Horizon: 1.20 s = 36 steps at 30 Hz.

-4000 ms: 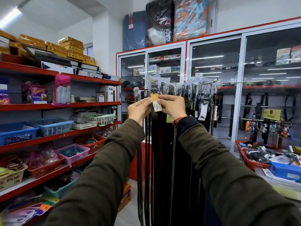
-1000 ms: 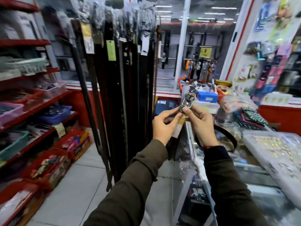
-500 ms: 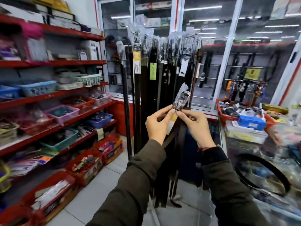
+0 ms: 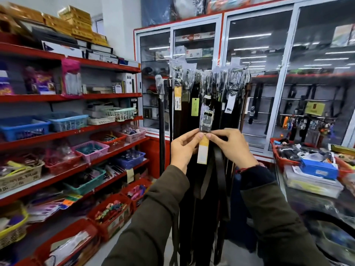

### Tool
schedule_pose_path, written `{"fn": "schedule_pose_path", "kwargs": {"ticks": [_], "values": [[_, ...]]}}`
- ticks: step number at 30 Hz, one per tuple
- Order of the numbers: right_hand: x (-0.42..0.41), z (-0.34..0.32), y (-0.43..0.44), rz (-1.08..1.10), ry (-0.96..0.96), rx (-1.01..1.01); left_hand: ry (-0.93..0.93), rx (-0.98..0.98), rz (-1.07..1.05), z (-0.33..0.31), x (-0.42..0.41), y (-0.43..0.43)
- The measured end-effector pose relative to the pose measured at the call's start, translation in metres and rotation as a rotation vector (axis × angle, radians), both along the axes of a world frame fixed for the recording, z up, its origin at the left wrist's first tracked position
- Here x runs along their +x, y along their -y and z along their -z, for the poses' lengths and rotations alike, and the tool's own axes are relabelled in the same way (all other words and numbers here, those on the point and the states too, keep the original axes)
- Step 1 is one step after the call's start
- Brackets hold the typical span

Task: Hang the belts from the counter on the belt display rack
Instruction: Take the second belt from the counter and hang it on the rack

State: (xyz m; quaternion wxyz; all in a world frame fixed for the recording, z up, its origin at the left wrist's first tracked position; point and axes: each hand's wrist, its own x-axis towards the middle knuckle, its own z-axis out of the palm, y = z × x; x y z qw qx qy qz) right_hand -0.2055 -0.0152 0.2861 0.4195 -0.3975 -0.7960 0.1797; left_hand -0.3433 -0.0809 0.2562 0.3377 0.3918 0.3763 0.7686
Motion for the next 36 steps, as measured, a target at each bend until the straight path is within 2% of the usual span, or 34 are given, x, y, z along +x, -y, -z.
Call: {"fn": "schedule_pose_path", "kwargs": {"ticks": [3,5,10,14,18,25,30,36], "values": [[-0.007,-0.012,0.004,-0.259,-0.268,-0.155,0.005,0.049,0.003,-0.009,-0.004,0.000],[-0.015,-0.016,0.004,-0.313,-0.425,-0.230,0.026,0.090,-0.017,-0.017,-0.007,-0.001],[-0.037,-0.028,0.007,-0.453,-0.564,-0.251,0.067,0.133,-0.084,-0.039,-0.021,-0.007],[-0.059,-0.043,0.007,-0.554,-0.689,-0.261,0.006,0.179,-0.152,-0.064,-0.037,-0.007],[-0.083,-0.072,0.002,-0.529,-0.708,-0.195,-0.036,0.184,-0.181,-0.092,-0.062,-0.006],[-0.127,-0.117,-0.007,-0.515,-0.797,-0.272,-0.083,0.151,-0.218,-0.136,-0.100,-0.014],[-0.147,-0.124,-0.018,-0.474,-0.831,-0.319,-0.131,0.066,-0.248,-0.148,-0.115,-0.026],[-0.151,-0.117,-0.030,-0.421,-0.810,-0.372,-0.065,-0.019,-0.177,-0.143,-0.123,-0.042]]}}
